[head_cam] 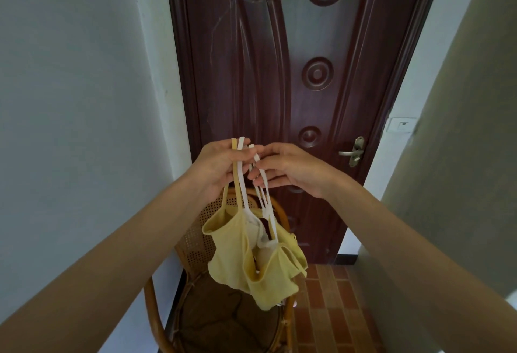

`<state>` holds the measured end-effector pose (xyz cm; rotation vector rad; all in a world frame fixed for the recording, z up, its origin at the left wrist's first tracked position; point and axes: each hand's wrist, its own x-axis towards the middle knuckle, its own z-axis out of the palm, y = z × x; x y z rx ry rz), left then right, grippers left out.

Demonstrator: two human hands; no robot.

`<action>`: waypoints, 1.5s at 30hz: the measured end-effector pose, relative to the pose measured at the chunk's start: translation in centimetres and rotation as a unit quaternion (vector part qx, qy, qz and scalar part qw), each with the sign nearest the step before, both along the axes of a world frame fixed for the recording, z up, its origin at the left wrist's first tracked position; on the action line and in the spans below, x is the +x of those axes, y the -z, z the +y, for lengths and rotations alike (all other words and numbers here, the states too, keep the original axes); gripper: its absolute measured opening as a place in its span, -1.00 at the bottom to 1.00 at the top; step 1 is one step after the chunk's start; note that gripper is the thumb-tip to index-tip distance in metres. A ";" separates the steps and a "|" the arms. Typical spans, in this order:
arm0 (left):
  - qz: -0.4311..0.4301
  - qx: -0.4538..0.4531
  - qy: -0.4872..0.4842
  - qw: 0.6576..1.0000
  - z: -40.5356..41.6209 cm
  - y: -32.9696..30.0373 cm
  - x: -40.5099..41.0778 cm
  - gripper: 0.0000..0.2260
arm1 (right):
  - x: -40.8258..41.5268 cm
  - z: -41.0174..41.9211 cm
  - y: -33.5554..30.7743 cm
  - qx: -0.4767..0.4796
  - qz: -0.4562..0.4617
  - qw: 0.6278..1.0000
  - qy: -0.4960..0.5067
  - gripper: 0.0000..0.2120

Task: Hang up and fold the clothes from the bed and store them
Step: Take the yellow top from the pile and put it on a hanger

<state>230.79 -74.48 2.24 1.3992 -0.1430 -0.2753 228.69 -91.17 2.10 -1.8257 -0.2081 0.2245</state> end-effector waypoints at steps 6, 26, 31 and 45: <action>-0.017 -0.040 0.012 0.999 -0.5 -1.0 -0.5 -0.68 | 0.8 -3.5 3.7 -0.034 0.062 0.997 0.022 -0.65; -0.041 -0.055 -0.031 0.997 1.6 -2.3 -0.1 -0.76 | 2.0 -1.6 12.8 -0.258 0.198 0.944 -0.056 -0.91; -0.039 -0.064 -0.034 0.997 1.8 -2.1 0.1 -0.77 | 1.9 -2.1 13.7 -0.189 0.184 0.961 -0.082 -0.65; -0.025 -0.043 -0.064 0.997 3.8 -0.5 1.0 -0.80 | 3.7 -2.4 8.4 0.097 0.131 0.978 0.129 -0.76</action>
